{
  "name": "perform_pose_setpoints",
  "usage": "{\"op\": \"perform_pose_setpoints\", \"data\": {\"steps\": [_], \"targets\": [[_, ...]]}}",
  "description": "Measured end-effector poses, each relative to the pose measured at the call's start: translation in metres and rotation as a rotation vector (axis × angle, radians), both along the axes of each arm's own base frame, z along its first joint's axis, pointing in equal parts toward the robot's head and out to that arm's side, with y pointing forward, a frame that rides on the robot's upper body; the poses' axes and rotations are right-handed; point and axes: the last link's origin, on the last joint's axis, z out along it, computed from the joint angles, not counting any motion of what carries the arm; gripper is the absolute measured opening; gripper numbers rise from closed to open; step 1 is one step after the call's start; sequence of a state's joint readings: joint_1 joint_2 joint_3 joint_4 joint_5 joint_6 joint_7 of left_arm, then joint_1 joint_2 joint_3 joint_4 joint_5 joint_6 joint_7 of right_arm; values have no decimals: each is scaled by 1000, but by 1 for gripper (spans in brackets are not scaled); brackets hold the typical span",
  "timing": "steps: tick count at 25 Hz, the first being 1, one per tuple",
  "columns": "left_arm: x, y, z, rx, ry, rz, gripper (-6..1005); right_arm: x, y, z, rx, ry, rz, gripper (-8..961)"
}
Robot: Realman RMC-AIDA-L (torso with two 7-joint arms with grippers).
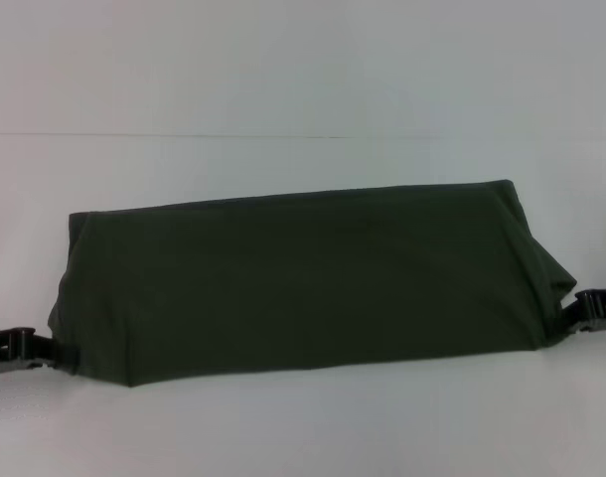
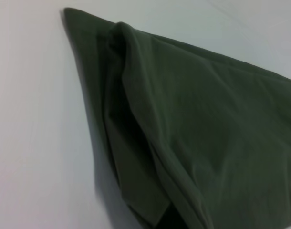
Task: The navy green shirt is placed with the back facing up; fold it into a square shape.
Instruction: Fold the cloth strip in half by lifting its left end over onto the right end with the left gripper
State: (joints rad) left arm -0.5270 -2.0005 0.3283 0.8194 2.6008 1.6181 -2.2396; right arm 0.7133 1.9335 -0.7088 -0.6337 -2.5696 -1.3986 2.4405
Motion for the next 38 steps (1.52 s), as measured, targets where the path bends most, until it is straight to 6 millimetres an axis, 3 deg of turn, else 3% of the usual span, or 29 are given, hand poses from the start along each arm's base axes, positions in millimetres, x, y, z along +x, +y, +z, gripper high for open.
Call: {"op": "perform_pose_setpoints", "data": {"steps": [10, 19, 35, 38], "targets": [[7, -17, -2, -128, -46, -8, 45, 2, -42, -14, -192, 108, 71, 25], [7, -28, 10, -166, -63, -9, 44, 11, -72, -20, -275, 167, 91, 34], [-4, -25, 14, -95, -26, 56, 45, 15, -71, 7, -213, 175, 115, 49], [-5, -27, 16, -97, -27, 71, 49, 17, -71, 14, -212, 169, 113, 197]]}}
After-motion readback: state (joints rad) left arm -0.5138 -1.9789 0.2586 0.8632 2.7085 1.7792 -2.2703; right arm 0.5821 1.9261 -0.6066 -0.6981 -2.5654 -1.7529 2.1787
